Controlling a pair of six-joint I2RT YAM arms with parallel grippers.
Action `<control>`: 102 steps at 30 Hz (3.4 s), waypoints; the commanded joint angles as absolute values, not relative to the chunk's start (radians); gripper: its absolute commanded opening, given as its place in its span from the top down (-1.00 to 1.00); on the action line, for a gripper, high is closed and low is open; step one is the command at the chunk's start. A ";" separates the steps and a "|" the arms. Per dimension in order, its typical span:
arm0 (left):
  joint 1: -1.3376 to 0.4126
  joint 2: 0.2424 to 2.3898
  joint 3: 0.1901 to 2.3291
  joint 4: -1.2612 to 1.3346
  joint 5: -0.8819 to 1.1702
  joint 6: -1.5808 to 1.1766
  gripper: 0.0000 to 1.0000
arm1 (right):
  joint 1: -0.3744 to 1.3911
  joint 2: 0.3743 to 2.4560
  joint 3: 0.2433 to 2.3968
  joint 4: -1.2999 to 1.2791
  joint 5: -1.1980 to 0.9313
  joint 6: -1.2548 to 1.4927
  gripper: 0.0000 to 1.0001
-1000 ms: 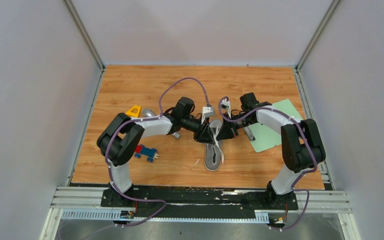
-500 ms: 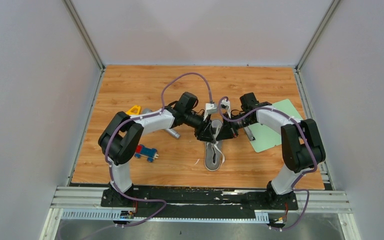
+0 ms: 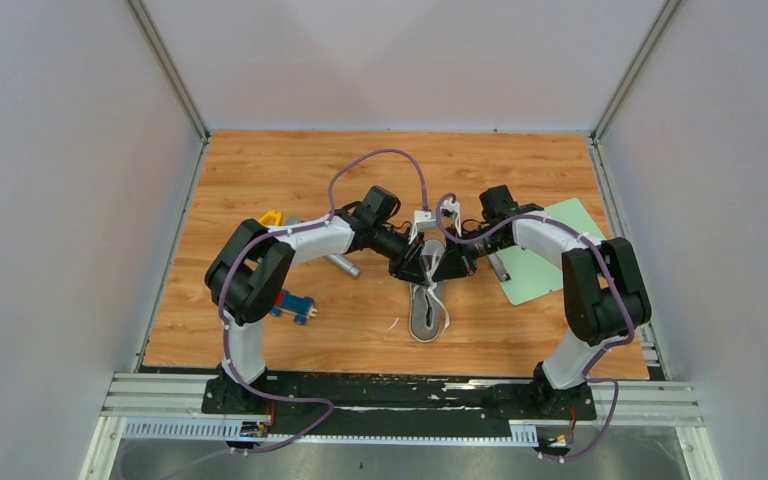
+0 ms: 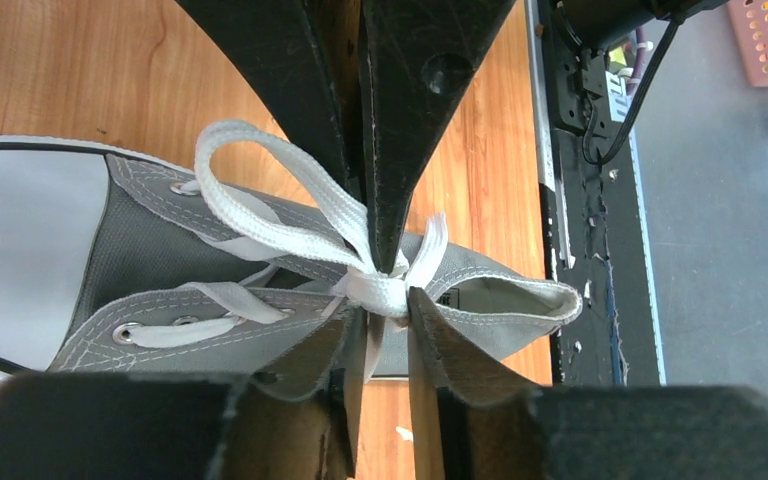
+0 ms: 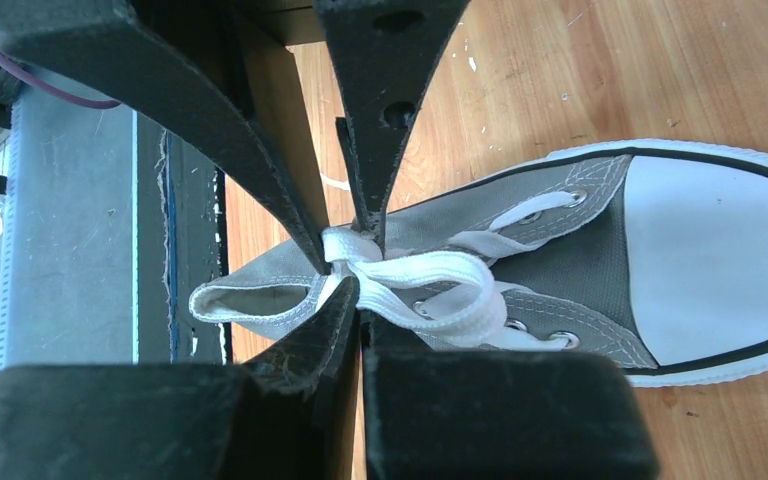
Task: Tie the shoes
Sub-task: Cross the shoelace with the shoelace.
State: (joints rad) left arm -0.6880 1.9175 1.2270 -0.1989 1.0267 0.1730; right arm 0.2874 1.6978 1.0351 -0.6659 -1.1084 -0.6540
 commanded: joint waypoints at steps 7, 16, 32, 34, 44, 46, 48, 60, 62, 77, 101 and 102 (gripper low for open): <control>-0.695 1.903 1.237 -0.162 1.029 0.179 1.00 | 0.291 1.669 1.079 -0.697 -1.139 -0.647 0.96; -0.695 1.804 1.068 0.131 0.990 0.052 1.00 | 0.292 1.675 1.083 -0.732 -1.173 -0.617 0.96; -0.694 1.804 1.070 0.127 1.022 0.079 0.37 | 0.291 1.690 1.099 -0.738 -1.135 -0.602 0.96; -0.694 1.802 1.079 0.103 1.022 0.106 0.46 | 0.292 1.692 1.100 -0.738 -1.135 -0.602 0.96; -0.694 1.779 1.058 0.123 0.986 0.128 0.83 | 0.292 1.701 1.091 -0.740 -1.143 -0.599 0.96; -0.694 1.777 1.047 0.154 0.985 0.114 0.89 | 0.292 1.701 1.088 -0.739 -1.151 -0.595 0.97; -0.694 1.773 1.028 0.205 0.974 0.083 0.93 | 0.292 1.703 1.084 -0.740 -1.167 -0.583 0.97; -0.695 1.802 0.862 0.583 0.858 -0.173 1.00 | 0.309 1.773 1.076 -0.745 -1.260 -0.548 0.97; -0.695 1.806 0.842 0.631 0.840 -0.203 1.00 | 0.311 1.778 1.073 -0.745 -1.262 -0.547 0.97; -0.694 1.854 0.792 0.811 0.884 -0.306 1.00 | 0.175 1.694 1.124 -0.928 -1.141 -0.709 0.63; -0.693 1.793 0.777 0.762 0.842 -0.266 0.72 | 0.274 1.739 1.123 -0.681 -0.992 -0.604 0.62; -0.693 1.792 0.776 0.760 0.840 -0.266 0.71 | 0.277 1.734 1.119 -0.680 -0.993 -0.606 0.63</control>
